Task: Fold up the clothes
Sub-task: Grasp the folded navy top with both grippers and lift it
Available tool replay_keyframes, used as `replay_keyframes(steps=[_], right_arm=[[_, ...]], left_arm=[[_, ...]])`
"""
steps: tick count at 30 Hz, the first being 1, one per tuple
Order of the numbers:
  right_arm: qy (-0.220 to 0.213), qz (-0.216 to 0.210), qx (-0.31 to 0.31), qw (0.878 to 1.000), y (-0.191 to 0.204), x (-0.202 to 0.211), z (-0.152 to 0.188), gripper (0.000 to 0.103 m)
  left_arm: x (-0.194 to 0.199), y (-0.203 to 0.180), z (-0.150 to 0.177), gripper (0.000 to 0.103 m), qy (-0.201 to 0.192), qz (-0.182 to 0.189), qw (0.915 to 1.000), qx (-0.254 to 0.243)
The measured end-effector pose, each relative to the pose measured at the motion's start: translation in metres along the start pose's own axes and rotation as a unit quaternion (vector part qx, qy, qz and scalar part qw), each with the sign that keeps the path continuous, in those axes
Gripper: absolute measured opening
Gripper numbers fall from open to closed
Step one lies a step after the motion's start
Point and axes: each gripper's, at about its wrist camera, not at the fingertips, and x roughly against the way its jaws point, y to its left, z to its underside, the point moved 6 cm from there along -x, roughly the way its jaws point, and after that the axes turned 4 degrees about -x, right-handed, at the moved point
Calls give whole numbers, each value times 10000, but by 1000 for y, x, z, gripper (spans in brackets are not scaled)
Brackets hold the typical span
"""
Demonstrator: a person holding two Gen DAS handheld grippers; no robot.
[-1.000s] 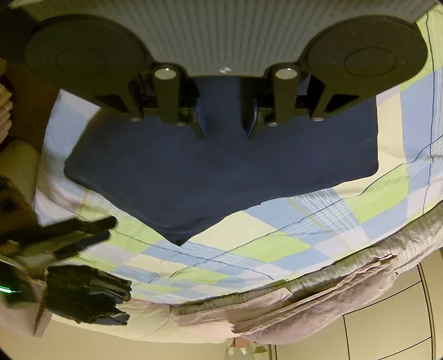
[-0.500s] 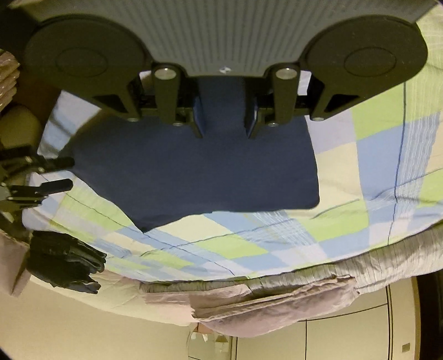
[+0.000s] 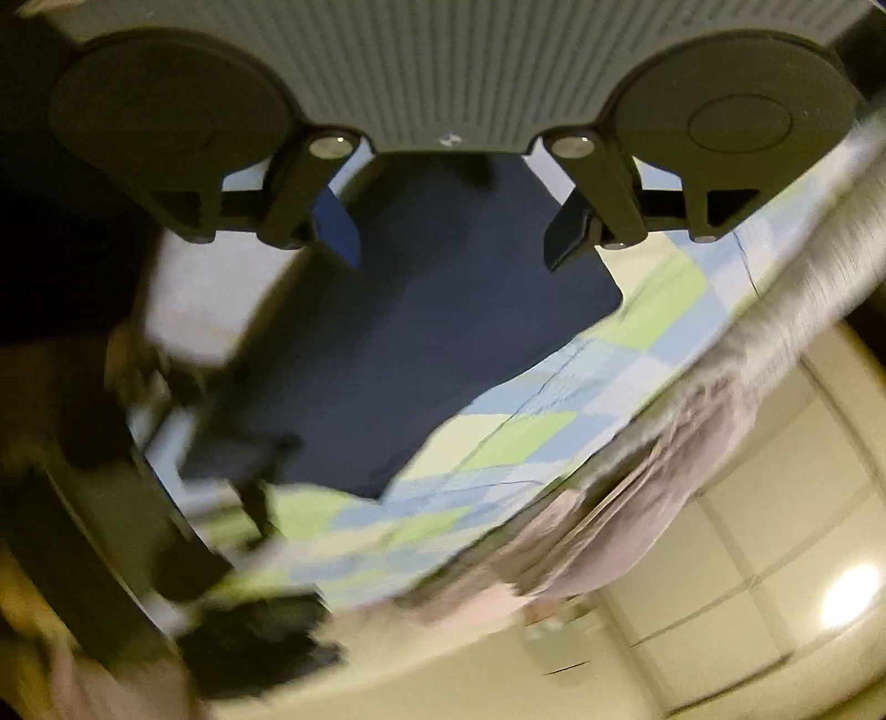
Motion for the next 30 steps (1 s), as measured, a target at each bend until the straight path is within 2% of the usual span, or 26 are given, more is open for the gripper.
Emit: replay_keyframes(steps=[2,6,7,10,13,14,15,16,17,18,19,23,27,30], right_arm=[[20,-97,-195,9998,-9,-3,-2,31],[-135,-47,-516,9986,-28,8,-5,27],[-147,-61,-581,9982,-31,11,-6,27],[-166,-73,-603,9980,-33,17,-8,27],[-186,-74,-619,9979,-31,19,-8,27],[-208,-70,-625,9978,-29,21,-6,27],[-221,0,-585,9980,-26,22,-3,28],[-231,81,-538,9983,-23,22,-1,34],[-242,162,-490,9984,-20,23,1,45],[-265,205,-394,9987,-16,22,2,71],[-290,241,-289,9989,-12,20,2,78],[-395,403,-74,9984,-3,9,-1,78],[-272,610,-77,9977,-14,-16,-9,77],[-90,523,47,9986,-21,-31,-13,46]], left_arm=[[-9,-16,0,70,97,-149,9974,-703],[-32,-45,0,70,295,-391,9790,-1978],[-39,-48,0,70,359,-445,9744,-2173],[-57,-57,1,61,550,-585,9602,-2674],[-67,-57,1,54,700,-563,9577,-2735],[-69,-56,2,47,737,-534,9580,-2718],[-70,-55,2,43,758,-515,9588,-2690],[-70,-54,3,40,763,-508,9599,-2650],[-70,-53,3,38,761,-503,9611,-2607],[-69,-51,2,37,757,-495,9623,-2563],[-69,-49,1,36,762,-484,9637,-2513],[-67,-39,-7,35,789,-427,9683,-2333],[-61,-40,-7,36,832,-345,9684,-2324],[-61,-41,-5,41,869,-335,9693,-2276]])
